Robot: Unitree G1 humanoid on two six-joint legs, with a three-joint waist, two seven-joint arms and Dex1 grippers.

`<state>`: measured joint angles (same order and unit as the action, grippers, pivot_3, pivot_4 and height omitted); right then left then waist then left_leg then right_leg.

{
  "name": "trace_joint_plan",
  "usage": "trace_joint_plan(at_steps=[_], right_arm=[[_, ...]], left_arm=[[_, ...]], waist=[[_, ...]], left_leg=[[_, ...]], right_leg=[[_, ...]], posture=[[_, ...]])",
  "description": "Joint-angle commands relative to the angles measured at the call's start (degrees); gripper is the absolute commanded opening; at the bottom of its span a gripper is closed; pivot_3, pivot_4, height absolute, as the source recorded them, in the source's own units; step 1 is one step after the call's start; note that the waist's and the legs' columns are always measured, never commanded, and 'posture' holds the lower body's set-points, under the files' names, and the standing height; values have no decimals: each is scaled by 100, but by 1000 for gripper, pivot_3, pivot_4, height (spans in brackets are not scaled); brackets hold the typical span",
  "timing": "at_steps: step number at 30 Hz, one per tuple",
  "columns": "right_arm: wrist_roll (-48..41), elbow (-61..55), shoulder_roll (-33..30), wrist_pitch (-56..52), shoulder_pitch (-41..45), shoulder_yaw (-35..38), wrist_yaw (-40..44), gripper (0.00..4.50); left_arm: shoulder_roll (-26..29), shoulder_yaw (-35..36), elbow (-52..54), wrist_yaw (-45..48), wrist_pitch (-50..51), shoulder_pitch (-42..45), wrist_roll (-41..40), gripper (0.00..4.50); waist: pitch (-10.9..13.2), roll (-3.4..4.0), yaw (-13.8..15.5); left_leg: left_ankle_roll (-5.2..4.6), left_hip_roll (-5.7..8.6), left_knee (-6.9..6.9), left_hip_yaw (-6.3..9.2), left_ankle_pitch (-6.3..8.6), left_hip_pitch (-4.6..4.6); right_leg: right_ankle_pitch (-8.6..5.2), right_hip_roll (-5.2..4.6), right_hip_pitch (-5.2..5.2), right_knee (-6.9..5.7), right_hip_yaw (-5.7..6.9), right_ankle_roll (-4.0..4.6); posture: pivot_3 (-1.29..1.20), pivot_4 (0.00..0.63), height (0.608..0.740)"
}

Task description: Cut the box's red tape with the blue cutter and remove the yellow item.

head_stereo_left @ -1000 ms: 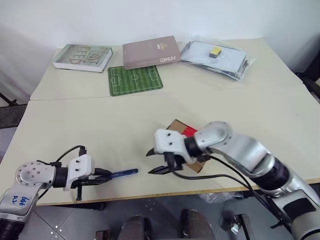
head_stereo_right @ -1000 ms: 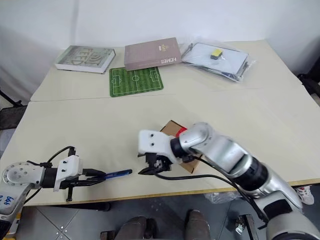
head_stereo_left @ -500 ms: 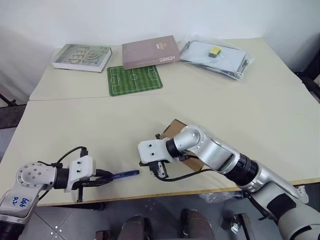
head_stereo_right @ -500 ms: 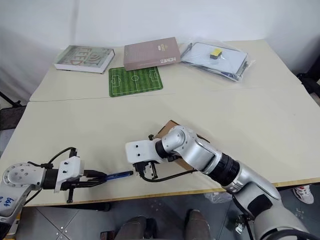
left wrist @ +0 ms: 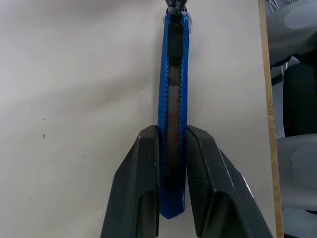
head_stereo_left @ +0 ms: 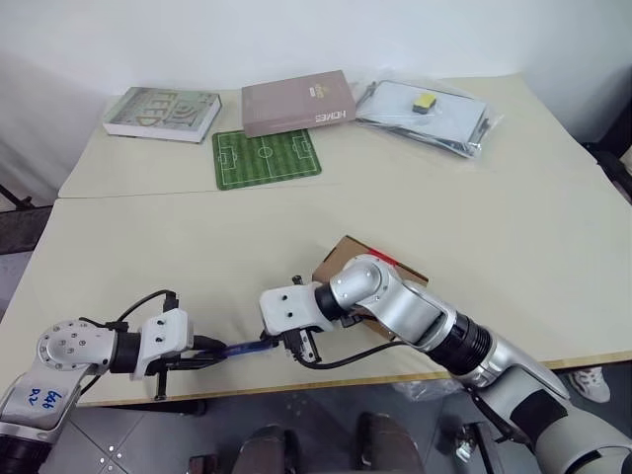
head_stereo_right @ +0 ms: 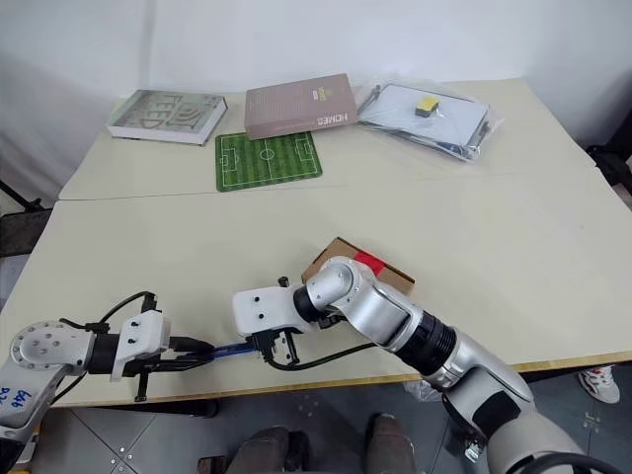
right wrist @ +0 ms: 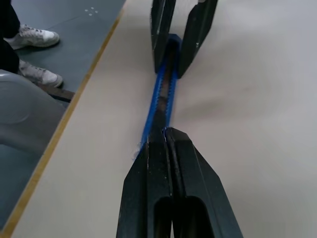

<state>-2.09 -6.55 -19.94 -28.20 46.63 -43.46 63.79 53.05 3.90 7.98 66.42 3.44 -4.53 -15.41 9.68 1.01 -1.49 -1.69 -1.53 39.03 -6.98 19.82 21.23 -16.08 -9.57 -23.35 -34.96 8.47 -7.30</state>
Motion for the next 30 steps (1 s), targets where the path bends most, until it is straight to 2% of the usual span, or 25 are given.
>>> trace_joint_plan(at_steps=[1,16,30], right_arm=[[111,-1,64,88,7,97,-23,57],[420,570,328,626,-82,-109,240,57],[709,1154,1072,929,21,-165,271,57]], left_arm=[[-10,-470,-187,98,121,-149,321,413],[4,-445,-184,94,144,-114,316,413],[-24,-412,-160,91,193,-71,306,413]], waist=[[0,0,-1],[-4,6,-6],[-7,10,-9]], left_leg=[[0,0,0,-1,0,0],[1,-1,0,-2,0,-3],[1,-1,0,-2,1,-4]], right_leg=[[0,0,0,0,0,0],[0,0,0,-2,0,0],[0,0,-1,-5,0,1]], posture=[[0,150,740],[0,150,740],[0,150,740]])
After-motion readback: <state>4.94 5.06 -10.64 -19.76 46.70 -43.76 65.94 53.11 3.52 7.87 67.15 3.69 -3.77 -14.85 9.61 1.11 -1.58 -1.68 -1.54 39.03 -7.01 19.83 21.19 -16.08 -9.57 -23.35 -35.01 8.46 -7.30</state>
